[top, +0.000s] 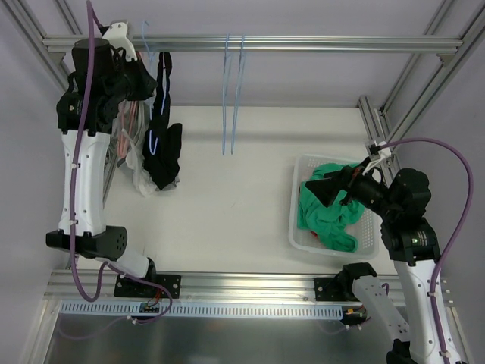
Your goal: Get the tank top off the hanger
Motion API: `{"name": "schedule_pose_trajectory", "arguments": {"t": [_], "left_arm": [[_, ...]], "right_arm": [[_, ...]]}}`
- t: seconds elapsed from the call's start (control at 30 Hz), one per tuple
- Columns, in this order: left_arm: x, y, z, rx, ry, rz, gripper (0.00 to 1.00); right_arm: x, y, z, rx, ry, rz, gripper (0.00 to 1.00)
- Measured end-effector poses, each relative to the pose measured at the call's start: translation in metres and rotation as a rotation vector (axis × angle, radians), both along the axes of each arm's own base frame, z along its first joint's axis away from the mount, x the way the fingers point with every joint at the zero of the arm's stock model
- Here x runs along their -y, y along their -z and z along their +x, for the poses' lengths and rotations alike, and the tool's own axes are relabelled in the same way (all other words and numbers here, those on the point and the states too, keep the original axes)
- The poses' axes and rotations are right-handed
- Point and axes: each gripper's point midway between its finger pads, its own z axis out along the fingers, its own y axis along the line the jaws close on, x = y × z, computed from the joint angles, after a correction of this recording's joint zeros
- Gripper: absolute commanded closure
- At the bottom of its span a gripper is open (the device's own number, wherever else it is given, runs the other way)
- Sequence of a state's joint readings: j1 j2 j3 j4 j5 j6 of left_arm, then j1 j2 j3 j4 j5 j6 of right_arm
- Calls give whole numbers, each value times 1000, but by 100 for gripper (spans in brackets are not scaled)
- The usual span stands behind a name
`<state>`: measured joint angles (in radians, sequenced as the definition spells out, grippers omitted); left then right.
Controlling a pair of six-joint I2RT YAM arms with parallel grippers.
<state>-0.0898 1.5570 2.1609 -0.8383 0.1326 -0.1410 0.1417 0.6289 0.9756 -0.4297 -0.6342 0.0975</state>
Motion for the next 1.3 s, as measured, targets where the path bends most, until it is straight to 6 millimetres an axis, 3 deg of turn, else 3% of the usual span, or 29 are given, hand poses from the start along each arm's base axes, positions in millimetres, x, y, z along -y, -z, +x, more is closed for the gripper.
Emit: {"name": "schedule_pose_trajectory", "arguments": {"t": [0.17,0.4,0.53,0.63,0.77,0.87,0.93,1.07,1.3], "left_arm": [[8,-14,-28,53,45,-46,100],[26,2,-80,40,148,-120,100],[43,31,-138,17,254,-163,100],[51,57,-193,36,336,-184,100],[59,99,-255,52,438,-228,100],[73,136,-287,12,550,-296,100],[83,168,-304,-81,614,-359,100],[95,205,-326,-232,692,-453,100],[99,207,-340,-272,738,-504,100]], "right_arm": [[0,-3,-2,10,0,5,1],[-6,-9,-5,30,-45,28,1],[-20,-13,-13,52,-148,75,0],[-34,-11,-21,51,-233,105,3],[-62,-3,-36,42,-335,104,7],[-88,6,-46,33,-394,85,12],[-108,18,-50,26,-419,59,13],[-146,59,-47,0,-391,-40,23],[-172,134,-4,-97,-244,-224,41]]}}
